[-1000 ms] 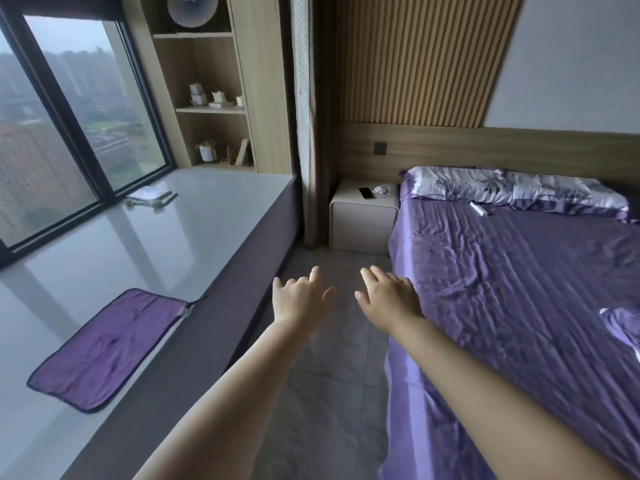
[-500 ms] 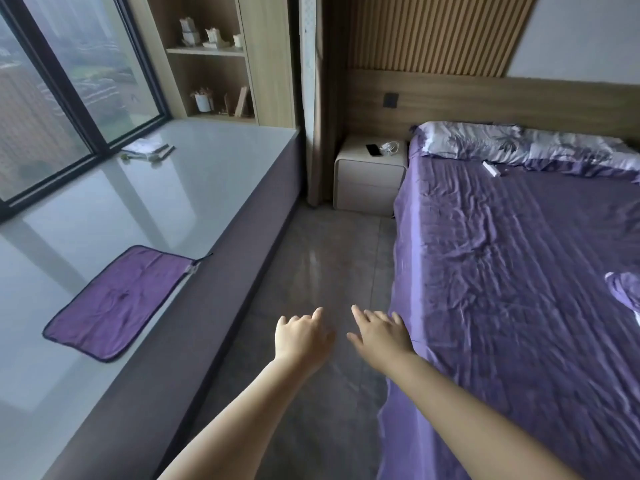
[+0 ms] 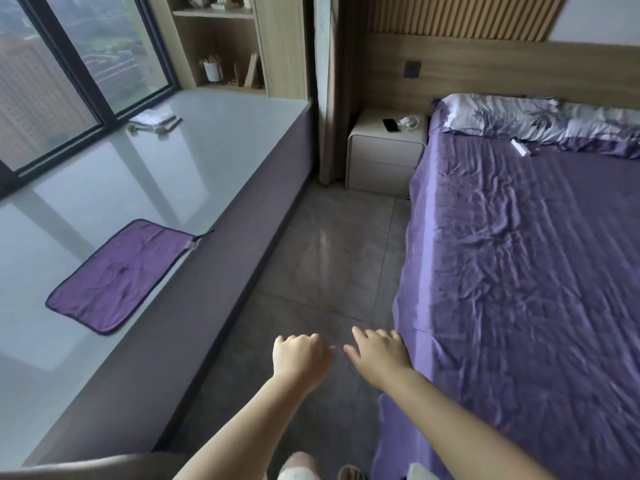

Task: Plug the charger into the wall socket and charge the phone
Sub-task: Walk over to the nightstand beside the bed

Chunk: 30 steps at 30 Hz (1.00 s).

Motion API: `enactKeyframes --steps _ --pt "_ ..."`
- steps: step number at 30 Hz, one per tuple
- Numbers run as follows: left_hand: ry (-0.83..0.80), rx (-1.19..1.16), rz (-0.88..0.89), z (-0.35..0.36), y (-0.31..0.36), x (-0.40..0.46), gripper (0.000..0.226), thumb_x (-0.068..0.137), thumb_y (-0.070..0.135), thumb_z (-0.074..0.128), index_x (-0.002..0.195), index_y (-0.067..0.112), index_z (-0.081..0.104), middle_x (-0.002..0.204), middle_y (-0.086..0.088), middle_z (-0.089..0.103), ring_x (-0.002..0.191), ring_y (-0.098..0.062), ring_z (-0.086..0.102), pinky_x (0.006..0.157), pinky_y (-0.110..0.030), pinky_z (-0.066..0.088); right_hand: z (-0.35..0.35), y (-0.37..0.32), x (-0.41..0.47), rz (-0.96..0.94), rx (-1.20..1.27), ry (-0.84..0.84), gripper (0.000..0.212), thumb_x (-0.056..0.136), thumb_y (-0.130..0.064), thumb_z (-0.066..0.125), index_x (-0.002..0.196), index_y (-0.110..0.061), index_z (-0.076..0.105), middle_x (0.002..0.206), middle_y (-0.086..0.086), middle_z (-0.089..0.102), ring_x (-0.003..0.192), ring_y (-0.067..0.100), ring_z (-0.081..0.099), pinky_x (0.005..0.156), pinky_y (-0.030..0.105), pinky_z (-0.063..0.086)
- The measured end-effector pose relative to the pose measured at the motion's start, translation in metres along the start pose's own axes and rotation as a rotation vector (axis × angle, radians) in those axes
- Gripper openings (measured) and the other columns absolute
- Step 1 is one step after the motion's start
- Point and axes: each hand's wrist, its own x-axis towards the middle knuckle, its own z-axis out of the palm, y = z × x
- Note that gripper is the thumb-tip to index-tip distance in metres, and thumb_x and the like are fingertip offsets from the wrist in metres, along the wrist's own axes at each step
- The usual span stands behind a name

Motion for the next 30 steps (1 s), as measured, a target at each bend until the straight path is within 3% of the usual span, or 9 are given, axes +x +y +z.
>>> enactKeyframes --steps 3,6,15,20,25,30 --pt "-0.06 0.01 0.012 0.017 0.001 -0.006 0.049 0.094 0.05 0.033 0.093 0.015 0.067 0.102 -0.006 0.074 0.1 -0.028 0.066 0.091 -0.037 0.04 0.015 0.002 -0.001 -0.027 0.0 -0.032 0.045 0.097 -0.045 0.031 0.124 -0.013 0.049 0.125 0.01 0.062 0.117 0.031 0.054 0.096 0.042 0.037" --pt "-0.116 0.018 0.006 0.023 -0.008 -0.003 0.048 0.095 0.048 0.032 0.092 0.016 0.068 0.101 -0.005 0.074 0.098 -0.028 0.067 0.087 -0.036 0.04 0.025 -0.002 -0.003 -0.037 0.004 -0.074 0.042 0.096 -0.045 0.035 0.116 -0.013 0.053 0.12 0.01 0.064 0.114 0.03 0.057 0.093 0.04 0.039" --pt "-0.191 0.035 0.065 0.013 -0.049 0.052 0.051 0.094 0.049 0.031 0.091 0.014 0.068 0.1 -0.006 0.074 0.098 -0.029 0.067 0.089 -0.037 0.04 0.013 -0.025 0.039 0.089 0.097 -0.111 0.045 0.097 -0.045 0.033 0.111 -0.01 0.056 0.116 0.01 0.065 0.109 0.031 0.059 0.09 0.038 0.041" --pt "-0.167 0.015 0.135 -0.008 -0.092 0.101 0.051 0.091 0.051 0.029 0.085 0.016 0.066 0.096 -0.004 0.074 0.093 -0.027 0.067 0.079 -0.036 0.039 -0.006 -0.063 0.08 0.183 0.183 -0.071 0.045 0.097 -0.047 0.033 0.111 -0.011 0.057 0.116 0.009 0.066 0.107 0.031 0.06 0.091 0.038 0.042" --pt "-0.209 -0.046 0.123 -0.028 -0.122 0.139 0.05 0.091 0.052 0.032 0.09 0.017 0.067 0.1 -0.004 0.073 0.097 -0.026 0.066 0.081 -0.035 0.043 -0.027 -0.086 0.112 0.228 0.214 -0.034 0.049 0.096 -0.05 0.033 0.118 -0.013 0.057 0.118 0.008 0.065 0.109 0.031 0.06 0.091 0.037 0.043" --pt "-0.217 -0.025 0.16 -0.042 -0.127 0.17 0.052 0.091 0.054 0.032 0.096 0.016 0.068 0.104 -0.004 0.073 0.1 -0.027 0.066 0.081 -0.032 0.047 -0.043 -0.083 0.136 0.279 0.237 -0.015 0.049 0.095 -0.051 0.033 0.111 -0.012 0.058 0.115 0.008 0.066 0.106 0.03 0.061 0.086 0.036 0.044"
